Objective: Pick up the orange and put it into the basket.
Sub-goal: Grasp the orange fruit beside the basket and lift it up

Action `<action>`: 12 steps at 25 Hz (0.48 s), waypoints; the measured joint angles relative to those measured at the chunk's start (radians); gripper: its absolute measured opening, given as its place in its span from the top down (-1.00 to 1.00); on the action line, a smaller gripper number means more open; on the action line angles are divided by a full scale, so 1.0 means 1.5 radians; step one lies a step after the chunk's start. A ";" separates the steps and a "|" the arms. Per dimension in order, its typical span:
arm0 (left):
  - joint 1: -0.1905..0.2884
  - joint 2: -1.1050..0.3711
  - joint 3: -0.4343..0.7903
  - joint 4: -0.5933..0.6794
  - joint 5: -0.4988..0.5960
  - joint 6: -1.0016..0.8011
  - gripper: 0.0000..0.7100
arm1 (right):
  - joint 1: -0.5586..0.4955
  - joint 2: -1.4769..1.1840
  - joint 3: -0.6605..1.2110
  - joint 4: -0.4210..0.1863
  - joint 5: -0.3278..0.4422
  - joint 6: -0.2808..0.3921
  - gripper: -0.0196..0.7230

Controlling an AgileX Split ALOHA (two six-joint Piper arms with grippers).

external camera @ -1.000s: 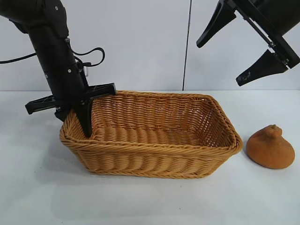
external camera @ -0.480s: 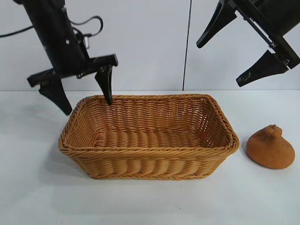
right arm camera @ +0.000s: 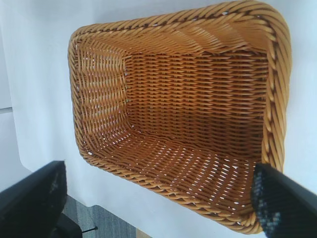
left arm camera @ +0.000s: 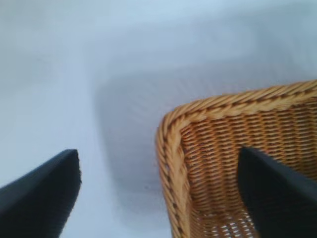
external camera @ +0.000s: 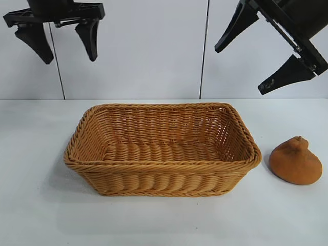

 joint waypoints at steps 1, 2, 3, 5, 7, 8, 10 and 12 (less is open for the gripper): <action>0.015 -0.003 0.000 0.000 0.000 0.000 -0.73 | 0.000 0.000 0.000 0.000 0.000 0.000 -0.92; 0.030 -0.007 0.001 0.001 0.000 0.000 -0.73 | 0.000 0.000 0.000 0.000 0.000 0.000 -0.92; 0.043 -0.012 0.001 0.003 0.000 0.000 -0.73 | 0.000 0.000 0.000 0.000 0.000 0.000 -0.92; 0.067 -0.025 0.008 0.006 0.001 0.002 -0.73 | 0.000 0.000 0.000 0.000 0.000 0.000 -0.92; 0.082 -0.043 0.025 0.010 0.000 0.004 -0.73 | 0.000 0.000 0.000 0.000 0.000 0.000 -0.92; 0.085 -0.056 0.041 0.018 0.000 0.008 -0.73 | 0.000 0.000 0.000 0.000 0.000 0.000 -0.92; 0.088 -0.087 0.081 0.033 0.000 0.018 -0.73 | 0.000 0.000 0.000 -0.001 -0.001 -0.001 -0.92; 0.088 -0.130 0.137 0.041 -0.001 0.028 -0.73 | 0.000 0.000 0.000 -0.001 -0.001 -0.001 -0.92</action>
